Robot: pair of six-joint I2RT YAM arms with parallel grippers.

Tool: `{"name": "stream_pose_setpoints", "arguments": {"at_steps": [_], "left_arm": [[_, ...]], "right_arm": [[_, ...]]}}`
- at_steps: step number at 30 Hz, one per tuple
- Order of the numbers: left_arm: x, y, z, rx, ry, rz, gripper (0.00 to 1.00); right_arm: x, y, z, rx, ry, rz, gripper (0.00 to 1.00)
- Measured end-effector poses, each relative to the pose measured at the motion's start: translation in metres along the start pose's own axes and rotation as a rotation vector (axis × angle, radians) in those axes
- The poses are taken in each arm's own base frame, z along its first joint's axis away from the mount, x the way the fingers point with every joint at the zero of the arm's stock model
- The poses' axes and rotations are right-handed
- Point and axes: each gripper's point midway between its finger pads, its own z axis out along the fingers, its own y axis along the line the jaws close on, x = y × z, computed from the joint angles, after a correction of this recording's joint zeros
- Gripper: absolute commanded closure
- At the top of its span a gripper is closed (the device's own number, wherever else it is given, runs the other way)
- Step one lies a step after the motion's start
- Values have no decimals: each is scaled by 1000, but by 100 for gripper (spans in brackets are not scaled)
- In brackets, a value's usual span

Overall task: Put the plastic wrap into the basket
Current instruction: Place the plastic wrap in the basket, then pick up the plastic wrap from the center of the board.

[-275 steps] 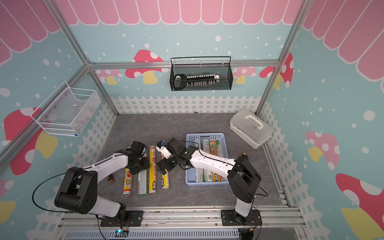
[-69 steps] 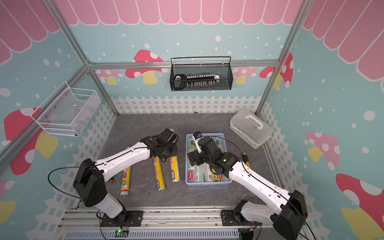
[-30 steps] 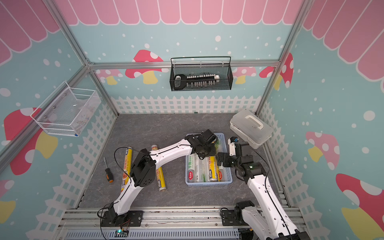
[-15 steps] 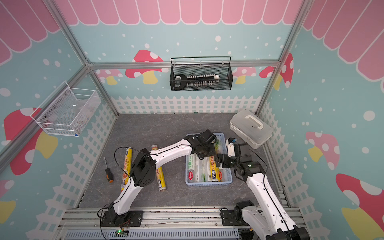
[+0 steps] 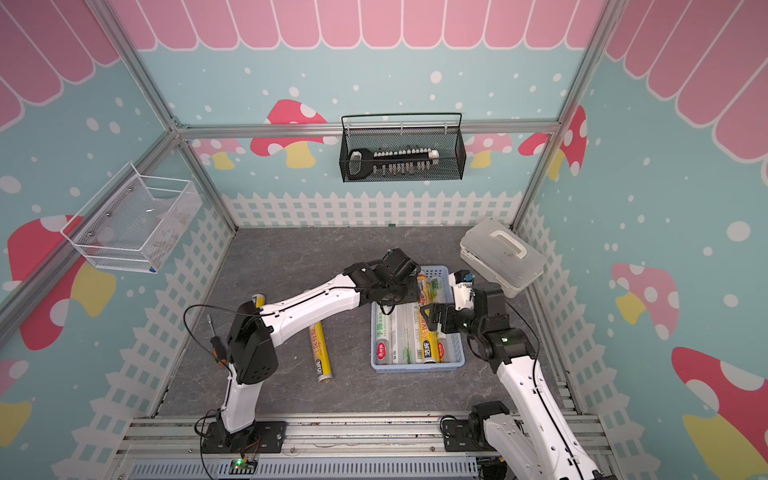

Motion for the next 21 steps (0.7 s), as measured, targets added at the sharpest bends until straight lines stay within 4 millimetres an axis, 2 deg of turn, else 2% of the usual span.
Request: {"name": "stream_pose_setpoints", "arguments": {"at_steps": [2, 4, 6, 8, 10, 14, 16, 21], "left_arm": [[-9, 12, -25, -18, -61, 13, 44], [-15, 33, -45, -59, -123, 15, 44], [-19, 63, -61, -119, -177, 4, 42], [-19, 102, -74, -183, -222, -21, 35], [-16, 141, -86, -238, -252, -60, 29], [-8, 212, -108, -324, -310, -152, 9], [-3, 235, -117, -344, -328, -180, 1], [8, 278, -127, -381, -341, -241, 1]], "right_arm": [[-5, 10, 2, -44, -14, -7, 0], [-5, 20, 6, -79, -10, -25, 1], [1, 34, 14, -115, 21, -52, 0], [7, 51, 25, -141, 69, -94, 1], [11, 68, 36, -161, 109, -139, 1], [12, 96, 57, -176, 154, -218, 0], [13, 106, 66, -173, 172, -248, 0], [21, 127, 85, -177, 210, -311, 0]]}}
